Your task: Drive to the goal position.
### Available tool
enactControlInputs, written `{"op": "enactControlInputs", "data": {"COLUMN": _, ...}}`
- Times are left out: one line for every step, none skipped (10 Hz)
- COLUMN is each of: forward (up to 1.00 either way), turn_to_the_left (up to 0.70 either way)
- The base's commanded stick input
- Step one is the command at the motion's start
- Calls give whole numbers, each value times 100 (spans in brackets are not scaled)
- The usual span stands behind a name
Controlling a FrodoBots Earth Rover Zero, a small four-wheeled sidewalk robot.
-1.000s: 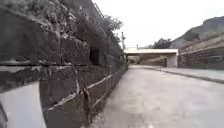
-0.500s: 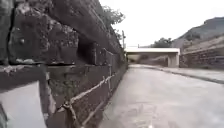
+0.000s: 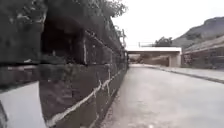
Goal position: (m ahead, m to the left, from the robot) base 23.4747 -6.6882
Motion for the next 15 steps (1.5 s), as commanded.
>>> {"op": "enactControlInputs", "data": {"forward": 70, "turn_to_the_left": -27}}
{"op": "enactControlInputs", "data": {"forward": 70, "turn_to_the_left": -27}}
{"op": "enactControlInputs", "data": {"forward": 70, "turn_to_the_left": -27}}
{"op": "enactControlInputs", "data": {"forward": 0, "turn_to_the_left": -45}}
{"op": "enactControlInputs", "data": {"forward": 0, "turn_to_the_left": -45}}
{"op": "enactControlInputs", "data": {"forward": 0, "turn_to_the_left": -45}}
{"op": "enactControlInputs", "data": {"forward": 0, "turn_to_the_left": -30}}
{"op": "enactControlInputs", "data": {"forward": 0, "turn_to_the_left": -14}}
{"op": "enactControlInputs", "data": {"forward": 0, "turn_to_the_left": 0}}
{"op": "enactControlInputs", "data": {"forward": 0, "turn_to_the_left": 0}}
{"op": "enactControlInputs", "data": {"forward": 0, "turn_to_the_left": 0}}
{"op": "enactControlInputs", "data": {"forward": 0, "turn_to_the_left": -3}}
{"op": "enactControlInputs", "data": {"forward": 0, "turn_to_the_left": -18}}
{"op": "enactControlInputs", "data": {"forward": 0, "turn_to_the_left": -33}}
{"op": "enactControlInputs", "data": {"forward": 0, "turn_to_the_left": -45}}
